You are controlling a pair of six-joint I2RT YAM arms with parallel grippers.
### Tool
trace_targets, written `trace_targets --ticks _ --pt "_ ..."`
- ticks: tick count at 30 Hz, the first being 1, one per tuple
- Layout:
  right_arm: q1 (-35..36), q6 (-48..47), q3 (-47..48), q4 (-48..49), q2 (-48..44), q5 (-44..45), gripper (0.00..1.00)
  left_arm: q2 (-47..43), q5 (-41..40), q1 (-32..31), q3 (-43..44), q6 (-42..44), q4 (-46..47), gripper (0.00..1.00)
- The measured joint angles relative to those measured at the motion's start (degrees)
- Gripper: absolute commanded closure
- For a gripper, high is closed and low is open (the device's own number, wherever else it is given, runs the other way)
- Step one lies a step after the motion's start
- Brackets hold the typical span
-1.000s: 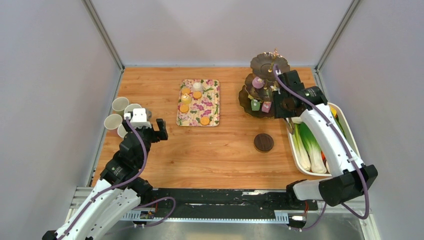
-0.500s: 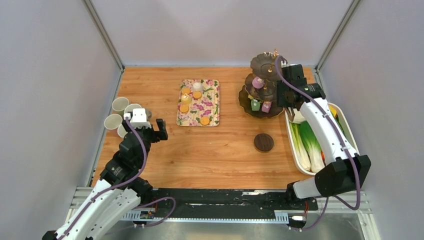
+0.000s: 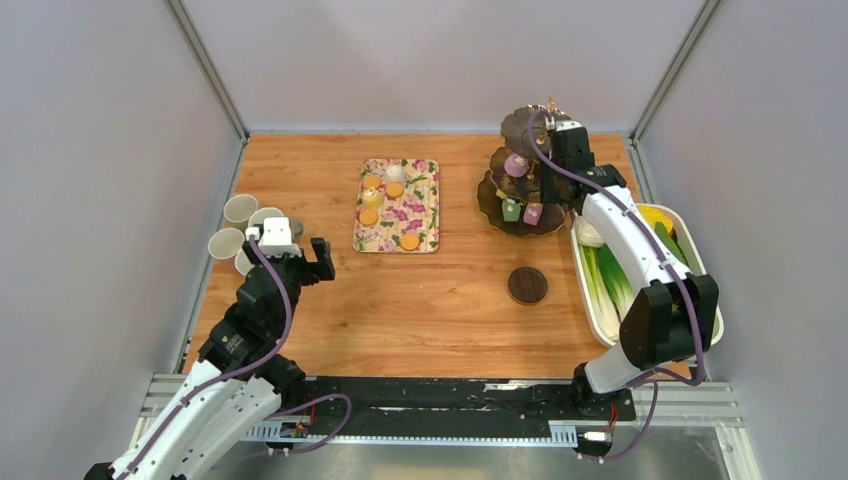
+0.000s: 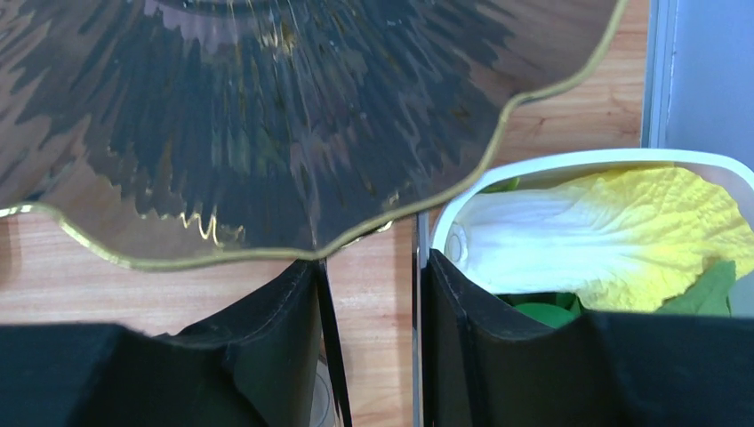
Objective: Serve the afternoon tea
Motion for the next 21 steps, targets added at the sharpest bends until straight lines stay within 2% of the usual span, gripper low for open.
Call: trace_targets --ticks 12,21 --pt "-0.4 -0.9 -2.8 3.3 2.2 0.5 0.44 -0.5 -0.1 0.0 0.0 0.0 0.0 0.0" --pt "-0.5 -0.9 -4.5 3.8 -0.1 1.0 0.4 -0.5 -0.1 0.0 0.0 0.0 0.0 0.0"
